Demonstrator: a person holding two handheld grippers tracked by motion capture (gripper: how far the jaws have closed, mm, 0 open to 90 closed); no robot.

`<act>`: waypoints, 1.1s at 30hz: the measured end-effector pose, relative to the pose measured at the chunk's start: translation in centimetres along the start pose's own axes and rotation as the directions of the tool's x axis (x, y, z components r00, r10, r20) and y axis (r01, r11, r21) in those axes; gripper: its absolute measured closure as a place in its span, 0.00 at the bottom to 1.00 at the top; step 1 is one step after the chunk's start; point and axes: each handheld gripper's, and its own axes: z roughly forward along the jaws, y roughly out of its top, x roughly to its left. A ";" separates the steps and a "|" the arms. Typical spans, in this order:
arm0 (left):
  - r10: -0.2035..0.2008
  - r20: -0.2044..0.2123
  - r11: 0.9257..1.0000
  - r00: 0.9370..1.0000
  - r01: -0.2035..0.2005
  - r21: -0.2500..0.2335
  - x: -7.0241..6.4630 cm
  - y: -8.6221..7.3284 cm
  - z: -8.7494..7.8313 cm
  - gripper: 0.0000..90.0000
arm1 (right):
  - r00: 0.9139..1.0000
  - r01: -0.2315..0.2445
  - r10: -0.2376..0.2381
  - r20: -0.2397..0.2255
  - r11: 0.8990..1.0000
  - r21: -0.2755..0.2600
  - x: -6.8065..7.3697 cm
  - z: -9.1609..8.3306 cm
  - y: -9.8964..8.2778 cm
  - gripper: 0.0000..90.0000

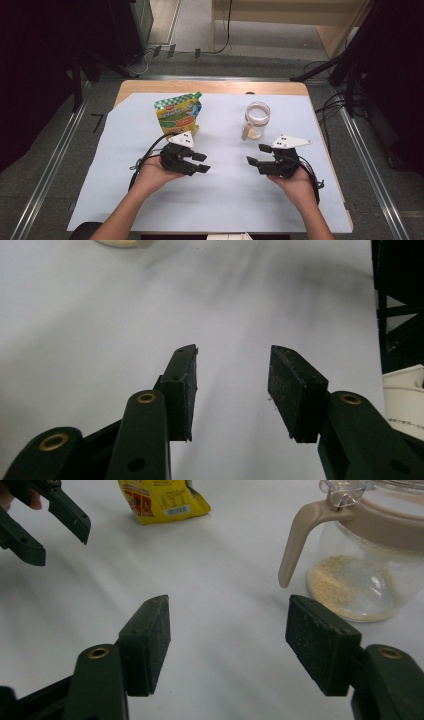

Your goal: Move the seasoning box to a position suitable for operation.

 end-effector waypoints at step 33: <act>-0.089 -0.040 0.996 0.995 0.088 -0.023 0.9 -1.7 -1.7 0.51 | 1.000 -0.006 0.006 -0.005 1.000 0.029 -0.3 -0.3 0.3 0.55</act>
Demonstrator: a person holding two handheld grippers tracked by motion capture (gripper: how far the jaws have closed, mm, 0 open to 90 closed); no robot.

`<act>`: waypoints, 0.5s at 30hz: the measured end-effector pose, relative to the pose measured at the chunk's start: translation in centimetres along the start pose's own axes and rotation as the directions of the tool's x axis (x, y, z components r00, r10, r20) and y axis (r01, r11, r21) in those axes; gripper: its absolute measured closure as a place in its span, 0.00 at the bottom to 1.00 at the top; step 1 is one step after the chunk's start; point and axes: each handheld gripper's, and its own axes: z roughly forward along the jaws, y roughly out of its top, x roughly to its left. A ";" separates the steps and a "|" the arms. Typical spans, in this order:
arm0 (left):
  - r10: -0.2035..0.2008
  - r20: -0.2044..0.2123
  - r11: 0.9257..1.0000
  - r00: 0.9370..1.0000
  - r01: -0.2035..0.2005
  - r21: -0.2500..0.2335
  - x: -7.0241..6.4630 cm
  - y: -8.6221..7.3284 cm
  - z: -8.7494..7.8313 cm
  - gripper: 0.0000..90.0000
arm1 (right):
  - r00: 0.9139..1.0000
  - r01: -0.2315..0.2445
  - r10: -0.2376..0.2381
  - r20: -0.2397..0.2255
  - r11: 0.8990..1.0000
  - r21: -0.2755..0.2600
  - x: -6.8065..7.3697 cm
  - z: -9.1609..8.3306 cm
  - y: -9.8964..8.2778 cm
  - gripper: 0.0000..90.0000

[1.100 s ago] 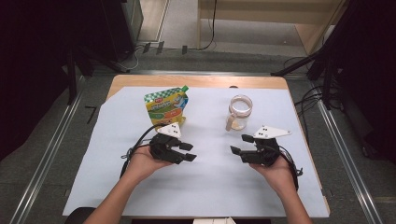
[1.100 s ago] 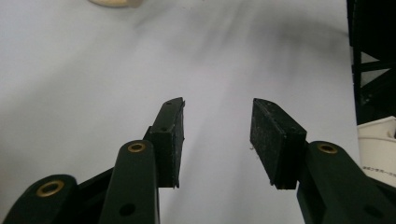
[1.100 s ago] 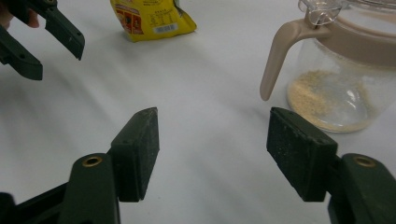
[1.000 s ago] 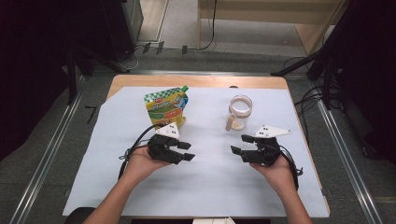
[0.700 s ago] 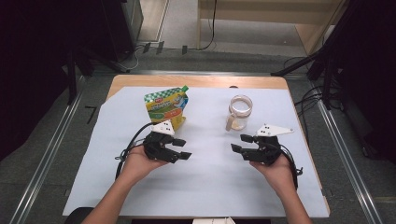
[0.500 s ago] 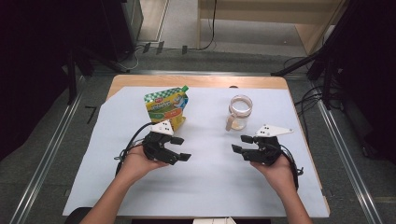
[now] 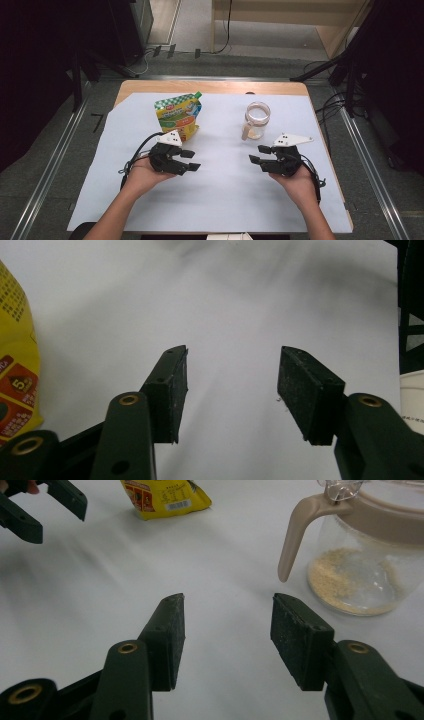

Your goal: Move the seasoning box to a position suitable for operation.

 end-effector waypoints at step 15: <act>-0.020 -0.028 1.000 0.999 0.019 -0.005 0.7 -0.4 -0.6 0.48 | 1.000 0.001 -0.001 0.013 1.000 0.010 -0.1 0.0 0.3 0.56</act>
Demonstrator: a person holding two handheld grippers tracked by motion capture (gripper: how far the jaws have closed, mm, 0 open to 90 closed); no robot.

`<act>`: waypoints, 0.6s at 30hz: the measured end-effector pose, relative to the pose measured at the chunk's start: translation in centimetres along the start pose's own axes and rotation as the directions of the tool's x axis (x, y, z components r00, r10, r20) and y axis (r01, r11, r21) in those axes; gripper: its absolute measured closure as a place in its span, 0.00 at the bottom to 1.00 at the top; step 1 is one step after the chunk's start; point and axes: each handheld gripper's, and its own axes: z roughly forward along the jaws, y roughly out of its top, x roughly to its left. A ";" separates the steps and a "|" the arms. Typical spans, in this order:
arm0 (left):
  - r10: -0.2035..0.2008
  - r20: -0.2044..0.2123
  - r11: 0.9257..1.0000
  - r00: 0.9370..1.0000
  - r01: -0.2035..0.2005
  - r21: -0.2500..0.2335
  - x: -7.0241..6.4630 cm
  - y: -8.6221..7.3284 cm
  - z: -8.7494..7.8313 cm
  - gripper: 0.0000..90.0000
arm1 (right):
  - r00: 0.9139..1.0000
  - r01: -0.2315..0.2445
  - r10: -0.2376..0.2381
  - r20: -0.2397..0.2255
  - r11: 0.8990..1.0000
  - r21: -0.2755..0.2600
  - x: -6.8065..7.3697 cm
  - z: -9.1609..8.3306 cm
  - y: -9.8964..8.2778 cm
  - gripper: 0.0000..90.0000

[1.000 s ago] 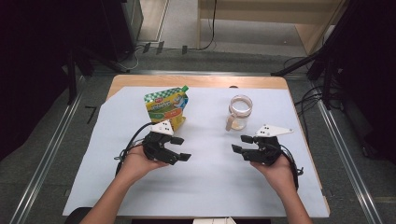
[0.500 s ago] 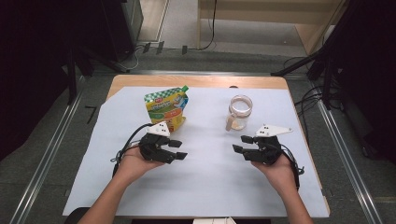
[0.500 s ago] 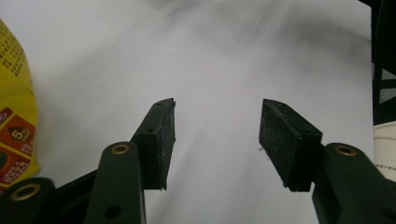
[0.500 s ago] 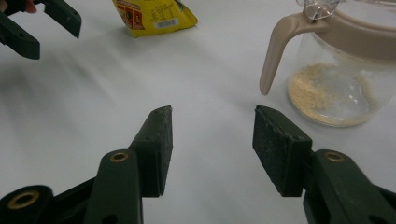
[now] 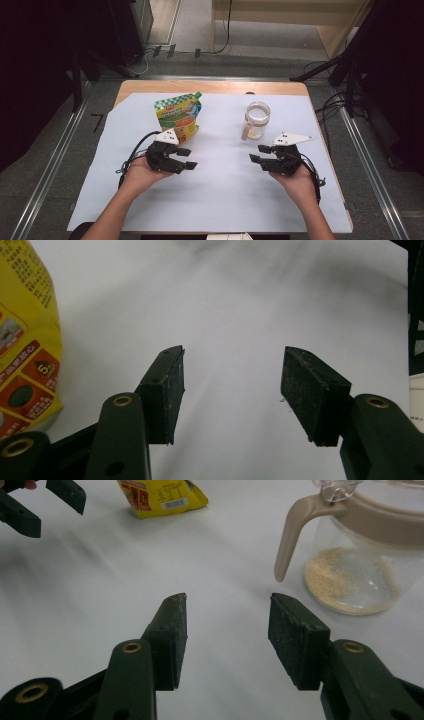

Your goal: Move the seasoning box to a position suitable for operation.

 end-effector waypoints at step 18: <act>-0.007 -0.001 1.000 1.000 0.007 -0.026 -0.1 -0.3 -0.5 0.47 | 0.997 -0.056 0.058 0.057 0.998 -0.030 -3.0 0.2 -0.1 0.57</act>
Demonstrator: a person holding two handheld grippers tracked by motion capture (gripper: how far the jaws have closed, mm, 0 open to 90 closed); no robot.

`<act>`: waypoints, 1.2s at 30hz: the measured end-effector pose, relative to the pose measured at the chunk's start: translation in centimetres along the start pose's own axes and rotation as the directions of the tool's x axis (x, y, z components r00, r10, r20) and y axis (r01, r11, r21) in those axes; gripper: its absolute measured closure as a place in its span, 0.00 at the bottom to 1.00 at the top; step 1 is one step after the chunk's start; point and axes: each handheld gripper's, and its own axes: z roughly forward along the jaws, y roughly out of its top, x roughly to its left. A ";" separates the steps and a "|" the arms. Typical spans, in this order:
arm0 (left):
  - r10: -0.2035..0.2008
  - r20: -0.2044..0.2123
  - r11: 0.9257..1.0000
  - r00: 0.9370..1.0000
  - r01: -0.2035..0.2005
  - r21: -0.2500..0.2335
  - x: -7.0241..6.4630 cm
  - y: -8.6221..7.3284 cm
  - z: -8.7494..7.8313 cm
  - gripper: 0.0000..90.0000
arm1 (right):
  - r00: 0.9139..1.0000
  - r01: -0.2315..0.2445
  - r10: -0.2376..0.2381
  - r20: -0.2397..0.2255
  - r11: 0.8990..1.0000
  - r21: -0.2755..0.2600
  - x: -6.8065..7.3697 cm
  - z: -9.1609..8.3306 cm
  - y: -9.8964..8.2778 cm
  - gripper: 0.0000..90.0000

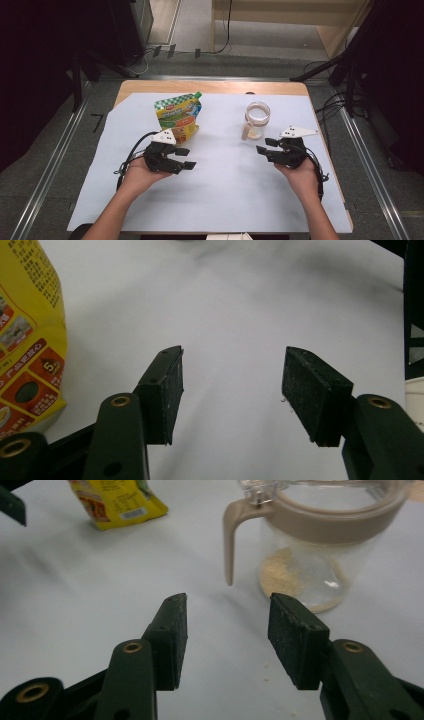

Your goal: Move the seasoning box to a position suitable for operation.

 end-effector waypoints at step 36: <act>-0.009 -0.031 1.000 0.999 0.010 0.003 0.4 -0.8 -0.1 0.49 | 0.991 -0.048 0.054 0.119 0.997 -0.053 -5.1 7.4 1.1 0.16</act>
